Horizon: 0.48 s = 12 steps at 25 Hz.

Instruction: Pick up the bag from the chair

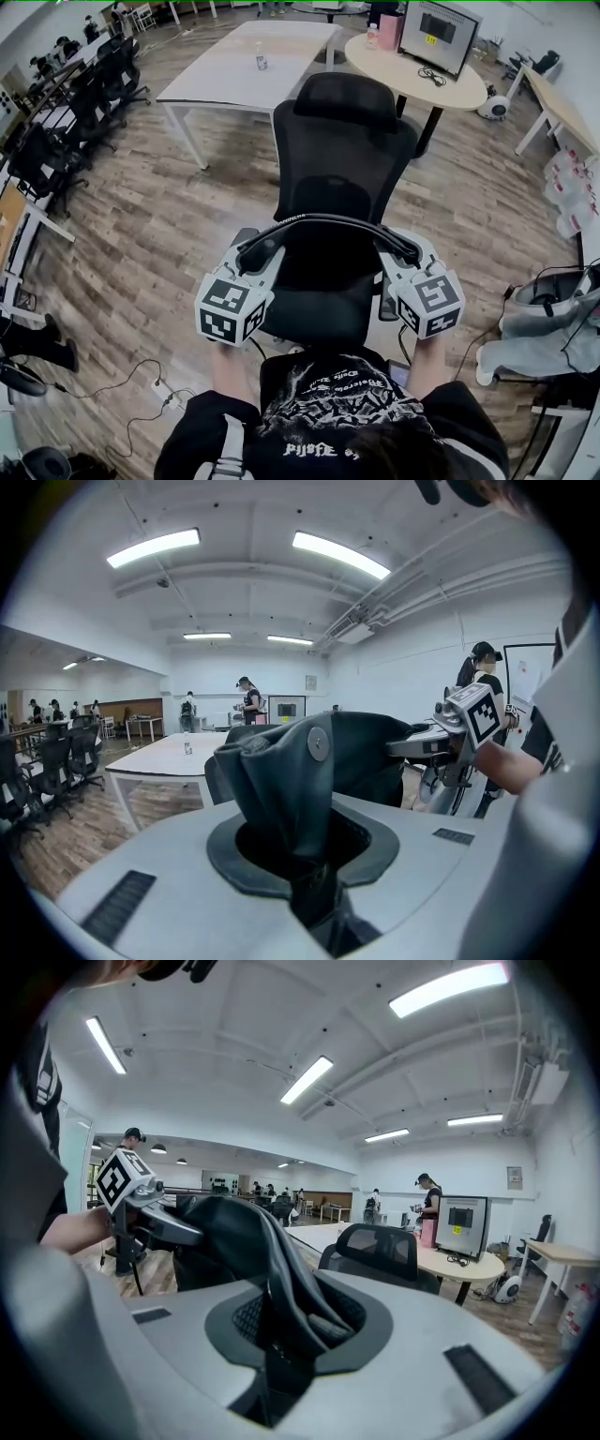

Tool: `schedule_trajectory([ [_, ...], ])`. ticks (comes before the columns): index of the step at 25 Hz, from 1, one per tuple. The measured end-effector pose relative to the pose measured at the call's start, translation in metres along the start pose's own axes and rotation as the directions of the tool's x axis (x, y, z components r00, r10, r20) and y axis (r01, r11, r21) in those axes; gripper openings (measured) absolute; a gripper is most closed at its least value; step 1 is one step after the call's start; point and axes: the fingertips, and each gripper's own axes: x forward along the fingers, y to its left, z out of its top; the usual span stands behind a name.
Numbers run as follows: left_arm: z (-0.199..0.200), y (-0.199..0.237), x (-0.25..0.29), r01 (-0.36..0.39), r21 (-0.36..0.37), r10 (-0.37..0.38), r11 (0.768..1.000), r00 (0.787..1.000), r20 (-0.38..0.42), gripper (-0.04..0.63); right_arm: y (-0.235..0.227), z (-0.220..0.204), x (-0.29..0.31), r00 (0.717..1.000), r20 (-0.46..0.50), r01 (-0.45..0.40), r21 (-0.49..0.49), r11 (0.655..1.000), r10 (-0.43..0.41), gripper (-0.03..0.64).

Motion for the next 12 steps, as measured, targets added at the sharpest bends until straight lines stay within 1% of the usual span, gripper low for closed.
schedule_trajectory([
  [2,0.0019,0.0001,-0.0009,-0.002,0.003,0.002,1.0,1.0,0.001,0.071,-0.0003,0.0021,0.0,1.0,0.01,0.005,-0.002,1.0,-0.005,0.074],
  [6,0.0,0.0014,-0.0017,-0.016,0.021,0.016,1.0,1.0,0.0,0.069,0.0031,-0.0003,0.0015,1.0,0.007,-0.014,-0.008,1.0,0.014,0.067],
  [9,-0.0024,0.0013,0.001,-0.022,0.033,0.022,0.999,1.0,0.001,0.069,0.0015,-0.0036,0.0039,1.0,0.007,-0.003,-0.011,1.0,0.003,0.064],
  [12,-0.0035,0.0031,0.0032,-0.017,0.026,0.017,1.0,1.0,0.004,0.069,0.0002,-0.0039,0.0072,1.0,0.01,0.008,-0.017,1.0,-0.008,0.064],
])
